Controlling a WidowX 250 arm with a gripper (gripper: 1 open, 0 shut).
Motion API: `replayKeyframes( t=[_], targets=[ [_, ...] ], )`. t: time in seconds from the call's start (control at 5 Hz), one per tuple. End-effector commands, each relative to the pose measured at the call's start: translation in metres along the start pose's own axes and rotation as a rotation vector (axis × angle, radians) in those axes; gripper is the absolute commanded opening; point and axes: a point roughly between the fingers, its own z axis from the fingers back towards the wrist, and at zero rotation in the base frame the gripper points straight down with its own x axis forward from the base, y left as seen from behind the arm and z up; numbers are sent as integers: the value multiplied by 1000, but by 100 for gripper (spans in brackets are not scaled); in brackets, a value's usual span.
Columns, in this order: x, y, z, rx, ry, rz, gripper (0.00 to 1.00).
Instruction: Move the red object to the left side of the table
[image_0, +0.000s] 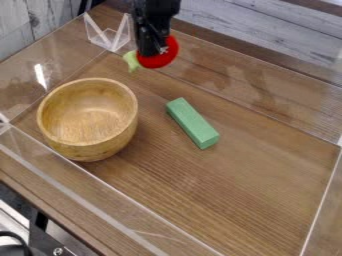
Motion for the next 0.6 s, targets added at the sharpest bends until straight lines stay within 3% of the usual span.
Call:
replayKeyframes(
  t=[0.0, 0.4],
  targets=[
    [3, 30, 7, 59, -32, 73, 0],
    [9, 23, 0, 37, -69, -59, 0]
  ],
)
